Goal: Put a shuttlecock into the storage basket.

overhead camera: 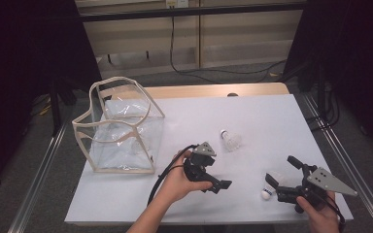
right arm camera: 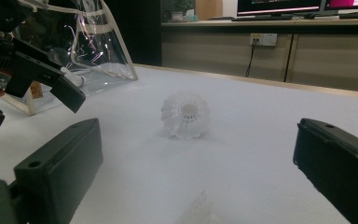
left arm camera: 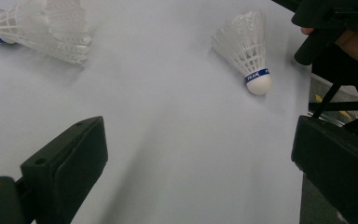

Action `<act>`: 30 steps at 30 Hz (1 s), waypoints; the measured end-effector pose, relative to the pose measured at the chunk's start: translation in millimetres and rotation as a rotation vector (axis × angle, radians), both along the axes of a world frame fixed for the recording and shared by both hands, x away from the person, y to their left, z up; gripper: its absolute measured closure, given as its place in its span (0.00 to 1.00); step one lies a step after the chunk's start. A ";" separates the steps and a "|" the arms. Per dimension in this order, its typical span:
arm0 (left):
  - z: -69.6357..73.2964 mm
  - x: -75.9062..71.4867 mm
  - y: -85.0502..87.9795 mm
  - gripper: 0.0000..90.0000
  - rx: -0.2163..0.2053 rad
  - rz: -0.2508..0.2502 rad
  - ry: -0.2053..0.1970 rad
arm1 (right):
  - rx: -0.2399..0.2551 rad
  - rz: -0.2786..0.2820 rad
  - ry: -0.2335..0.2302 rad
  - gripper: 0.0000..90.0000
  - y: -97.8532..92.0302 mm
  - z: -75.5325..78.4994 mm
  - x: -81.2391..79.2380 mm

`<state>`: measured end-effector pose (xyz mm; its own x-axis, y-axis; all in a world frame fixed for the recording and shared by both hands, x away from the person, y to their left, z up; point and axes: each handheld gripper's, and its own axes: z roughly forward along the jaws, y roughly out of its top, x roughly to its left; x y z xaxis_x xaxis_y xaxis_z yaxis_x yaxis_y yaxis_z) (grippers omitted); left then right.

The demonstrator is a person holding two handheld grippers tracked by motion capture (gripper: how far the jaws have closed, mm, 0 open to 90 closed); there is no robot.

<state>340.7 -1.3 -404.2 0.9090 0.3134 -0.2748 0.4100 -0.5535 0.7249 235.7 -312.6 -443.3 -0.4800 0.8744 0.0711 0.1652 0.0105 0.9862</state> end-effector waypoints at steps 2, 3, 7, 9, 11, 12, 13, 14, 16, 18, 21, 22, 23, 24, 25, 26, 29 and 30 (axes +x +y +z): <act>-0.8 -0.4 -1.3 0.04 0.005 0.000 0.000 | 0.002 -0.002 0.001 0.01 0.3 0.0 -0.1; -1.3 -1.0 -2.1 0.04 0.005 0.003 0.004 | 0.002 -0.002 0.001 0.01 0.3 0.0 -0.1; -2.4 -1.3 -3.5 0.04 0.011 0.001 0.001 | -0.002 -0.001 0.001 0.01 -0.2 0.1 -0.1; -3.7 -1.8 -4.8 0.04 0.015 -0.002 0.002 | 0.001 -0.001 0.001 0.01 0.1 -0.1 0.0; -4.5 -1.9 -5.9 0.04 0.017 -0.007 0.001 | -0.001 0.000 0.001 0.01 0.0 0.0 0.1; -4.9 -2.2 -6.5 0.04 0.015 -0.007 0.003 | 0.001 0.000 0.001 0.01 0.1 0.0 0.0; -5.4 -2.5 -7.4 0.04 0.013 -0.007 0.001 | -0.001 0.000 0.000 0.01 0.0 0.0 0.0; -5.6 -2.9 -8.2 0.04 0.012 -0.006 0.002 | 0.002 -0.001 0.001 0.01 0.2 0.0 0.0; -6.0 -3.6 -9.9 0.04 0.020 -0.010 0.002 | 0.002 -0.001 0.002 0.01 0.1 -0.1 0.0; -7.1 -4.4 -11.7 0.04 0.016 -0.012 0.005 | 0.002 0.000 0.002 0.01 0.0 0.0 0.0; -8.0 -5.0 -13.8 0.04 0.020 -0.012 0.009 | 0.002 0.000 0.001 0.01 0.1 -0.1 0.0; -8.7 -5.3 -14.9 0.04 0.017 -0.013 0.008 | 0.003 0.000 0.001 0.01 0.2 0.0 0.0; -9.2 -5.5 -15.5 0.04 0.015 -0.013 0.009 | 0.003 0.001 0.001 0.01 0.2 0.0 0.0; -9.6 -5.8 -16.1 0.04 0.019 -0.016 0.010 | 0.004 0.000 0.001 0.01 0.2 0.1 0.0; -10.2 -6.0 -16.9 0.04 0.021 -0.021 0.008 | 0.000 0.001 0.001 0.01 0.0 0.0 -0.1; -10.6 -7.0 -18.0 0.04 0.027 -0.018 0.011 | 0.001 0.001 0.001 0.01 0.0 0.0 -0.1; -12.5 -8.0 -20.6 0.04 0.019 -0.018 0.015 | 0.003 0.001 0.002 0.01 -0.1 0.0 0.0; -12.9 -7.9 -21.2 0.04 0.023 -0.024 0.010 | 0.001 0.001 0.001 0.01 -0.2 0.0 0.1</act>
<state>332.8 -22.5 -417.2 0.9137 0.2974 -0.2770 0.4034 -0.5798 0.7079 235.8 -312.9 -443.3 -0.4807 0.8739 0.0726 0.1660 0.0094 0.9861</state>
